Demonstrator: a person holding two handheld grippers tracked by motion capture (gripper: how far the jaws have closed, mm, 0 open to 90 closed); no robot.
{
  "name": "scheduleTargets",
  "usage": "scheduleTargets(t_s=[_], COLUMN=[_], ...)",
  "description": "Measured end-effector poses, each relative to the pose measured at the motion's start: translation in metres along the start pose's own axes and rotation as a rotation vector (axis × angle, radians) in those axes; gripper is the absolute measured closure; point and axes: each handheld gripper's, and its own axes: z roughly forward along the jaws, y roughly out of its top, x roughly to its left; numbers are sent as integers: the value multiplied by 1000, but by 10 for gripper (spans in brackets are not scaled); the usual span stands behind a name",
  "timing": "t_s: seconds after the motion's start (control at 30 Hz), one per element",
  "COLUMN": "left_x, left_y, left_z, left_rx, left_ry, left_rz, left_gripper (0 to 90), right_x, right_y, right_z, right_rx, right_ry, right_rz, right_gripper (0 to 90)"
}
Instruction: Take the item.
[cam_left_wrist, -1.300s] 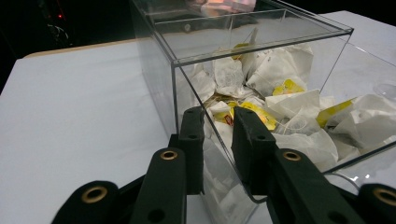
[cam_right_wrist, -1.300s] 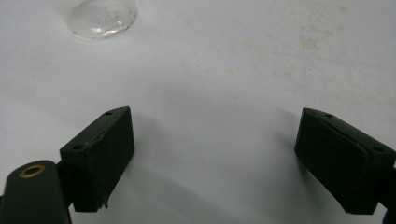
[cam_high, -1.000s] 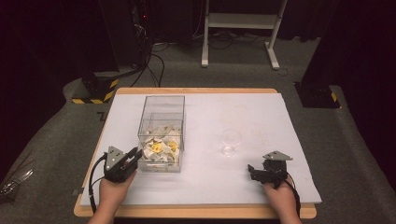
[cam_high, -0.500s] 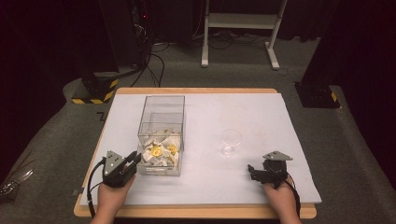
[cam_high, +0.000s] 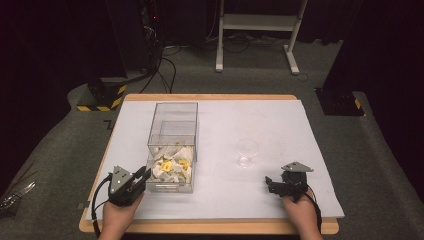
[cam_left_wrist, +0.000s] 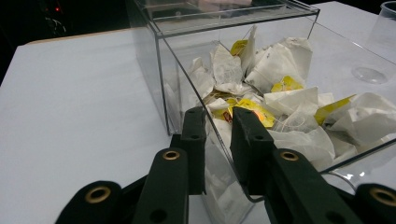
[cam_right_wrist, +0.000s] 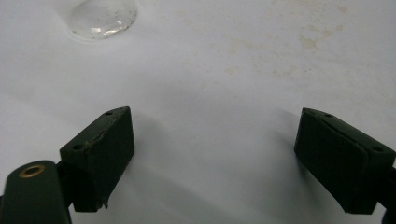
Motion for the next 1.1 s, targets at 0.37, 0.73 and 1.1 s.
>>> scheduleTargets(t_s=[0.37,0.73,1.1], left_x=[-3,-1,9], left_y=[-3,2,15], left_z=[-6,-4,-8], left_rx=[-1,-1,-31], left_ry=[4,3,1], left_rz=[8,16,11], left_gripper=[753,658,593], right_x=[0,0,0], right_y=[0,0,0], right_z=[0,0,0], right_rx=[0,0,0], right_ry=[-1,0,0], right_rz=[0,0,1], right_gripper=[122,122,122])
